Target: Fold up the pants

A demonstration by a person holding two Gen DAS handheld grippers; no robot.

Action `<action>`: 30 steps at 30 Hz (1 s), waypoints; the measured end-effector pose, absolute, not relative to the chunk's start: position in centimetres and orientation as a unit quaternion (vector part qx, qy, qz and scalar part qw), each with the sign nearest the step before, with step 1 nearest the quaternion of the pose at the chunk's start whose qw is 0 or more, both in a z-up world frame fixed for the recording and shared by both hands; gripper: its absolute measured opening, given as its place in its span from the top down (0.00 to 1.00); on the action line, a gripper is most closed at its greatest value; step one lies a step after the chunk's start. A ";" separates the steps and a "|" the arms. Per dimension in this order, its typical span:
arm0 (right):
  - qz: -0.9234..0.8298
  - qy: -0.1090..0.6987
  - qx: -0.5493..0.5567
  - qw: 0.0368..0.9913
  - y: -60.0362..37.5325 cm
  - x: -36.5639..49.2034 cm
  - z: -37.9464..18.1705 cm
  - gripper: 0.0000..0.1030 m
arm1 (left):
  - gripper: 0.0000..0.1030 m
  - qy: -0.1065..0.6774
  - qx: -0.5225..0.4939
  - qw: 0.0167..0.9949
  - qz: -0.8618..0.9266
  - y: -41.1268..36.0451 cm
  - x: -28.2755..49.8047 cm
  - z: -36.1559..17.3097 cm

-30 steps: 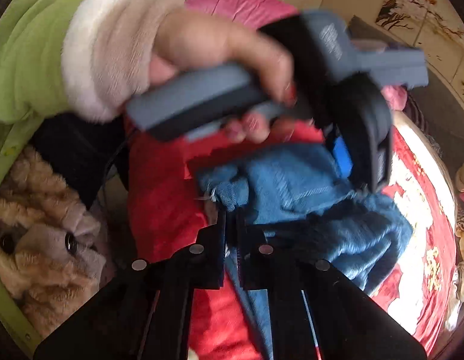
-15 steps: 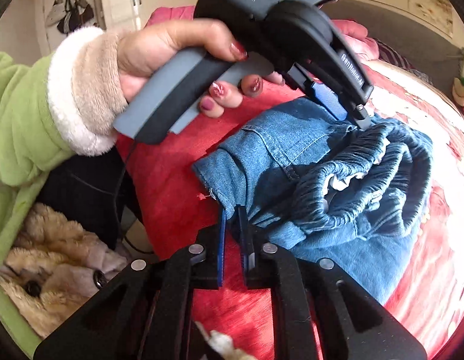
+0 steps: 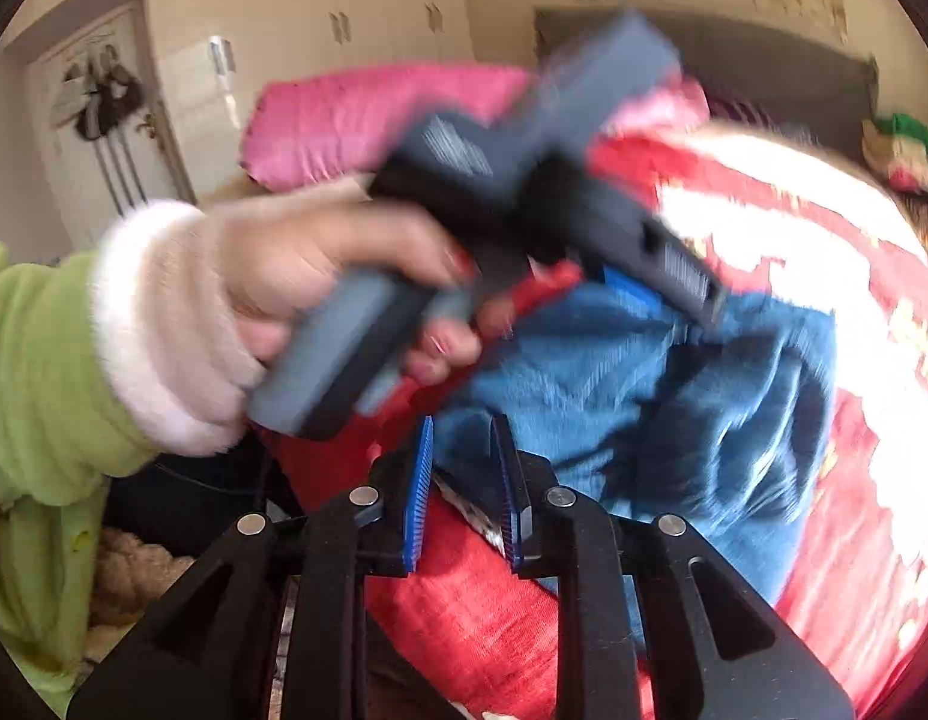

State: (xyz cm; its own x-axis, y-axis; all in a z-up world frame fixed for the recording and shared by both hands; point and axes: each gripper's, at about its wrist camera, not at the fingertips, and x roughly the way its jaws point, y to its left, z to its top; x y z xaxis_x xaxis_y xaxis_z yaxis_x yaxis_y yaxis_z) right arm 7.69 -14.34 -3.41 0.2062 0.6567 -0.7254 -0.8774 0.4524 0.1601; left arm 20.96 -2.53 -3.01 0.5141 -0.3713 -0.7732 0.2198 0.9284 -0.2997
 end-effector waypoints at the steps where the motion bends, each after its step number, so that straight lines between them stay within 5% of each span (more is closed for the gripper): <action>1: 0.490 0.403 -0.135 0.761 -14.2 8.2 -4.3 0.81 | 0.66 0.462 -0.083 0.866 -0.172 -2.6 21.0 -3.0; 12: 0.490 0.418 -0.075 0.761 -15.7 6.7 -4.9 0.80 | 0.59 0.444 -0.082 0.875 -0.174 -2.7 20.2 -1.8; 16: 0.509 0.389 -0.070 0.764 -16.9 4.7 -2.8 0.65 | 0.54 0.433 -0.075 0.882 -0.169 -2.7 19.5 -0.9; 30: 0.470 0.333 -0.033 0.816 -21.2 4.4 2.2 0.42 | 0.39 0.382 -0.057 0.911 -0.145 -1.8 14.9 3.2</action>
